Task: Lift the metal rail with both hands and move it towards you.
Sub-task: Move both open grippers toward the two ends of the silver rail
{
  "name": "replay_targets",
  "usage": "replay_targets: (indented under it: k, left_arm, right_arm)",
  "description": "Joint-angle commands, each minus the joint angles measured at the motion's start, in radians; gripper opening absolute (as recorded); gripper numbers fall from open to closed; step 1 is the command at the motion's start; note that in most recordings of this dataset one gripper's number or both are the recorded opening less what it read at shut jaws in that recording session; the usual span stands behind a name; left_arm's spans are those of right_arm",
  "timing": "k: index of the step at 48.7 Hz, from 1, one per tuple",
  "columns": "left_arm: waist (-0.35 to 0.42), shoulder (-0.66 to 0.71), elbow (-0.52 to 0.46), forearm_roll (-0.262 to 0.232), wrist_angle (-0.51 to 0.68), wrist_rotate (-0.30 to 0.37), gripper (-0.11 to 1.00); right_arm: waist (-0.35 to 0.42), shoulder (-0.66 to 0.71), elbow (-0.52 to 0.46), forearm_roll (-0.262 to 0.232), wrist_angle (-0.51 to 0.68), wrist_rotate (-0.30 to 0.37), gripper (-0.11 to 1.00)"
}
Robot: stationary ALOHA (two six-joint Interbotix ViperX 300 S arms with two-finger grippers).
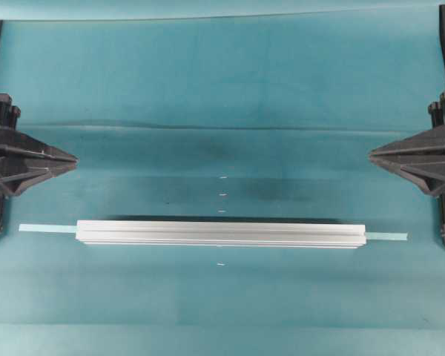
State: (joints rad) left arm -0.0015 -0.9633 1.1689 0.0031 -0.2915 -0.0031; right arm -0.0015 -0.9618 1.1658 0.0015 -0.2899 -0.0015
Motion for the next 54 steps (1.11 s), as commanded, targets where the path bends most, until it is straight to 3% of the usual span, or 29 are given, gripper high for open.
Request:
replay_targets:
  k: [1,4,8,13,25,36,46,54]
  left_arm:
    - [0.020,0.037,-0.035,0.002,0.021,-0.043,0.14]
    - [0.029,0.049,-0.055,0.009,0.052,-0.072,0.17]
    - [0.031,0.057,-0.078,0.012,0.098,-0.109,0.08]
    - [0.029,0.055,-0.106,0.012,0.161,-0.137,0.00]
    - [0.031,0.060,-0.183,0.012,0.348,-0.130,-0.02]
    - [0.032,0.129,-0.293,0.014,0.581,-0.133,-0.02]
    - [0.035,0.235,-0.391,0.012,0.772,-0.143,-0.02]
    - [0.038,0.313,-0.430,0.014,0.859,-0.181,-0.02]
  right_arm:
    - [-0.005,0.009,-0.011,0.005,-0.008,0.014,0.14]
    - [-0.003,0.012,-0.015,0.040,0.000,0.021,0.17]
    - [-0.005,0.014,-0.021,0.060,0.014,0.043,0.06]
    - [-0.005,0.015,-0.037,0.060,0.061,0.084,0.00]
    - [-0.032,0.034,-0.143,0.060,0.387,0.172,-0.01]
    - [-0.038,0.118,-0.265,0.060,0.641,0.175,-0.01]
    - [-0.038,0.259,-0.370,0.060,0.802,0.172,-0.01]
    - [-0.038,0.390,-0.456,0.060,0.946,0.169,-0.01]
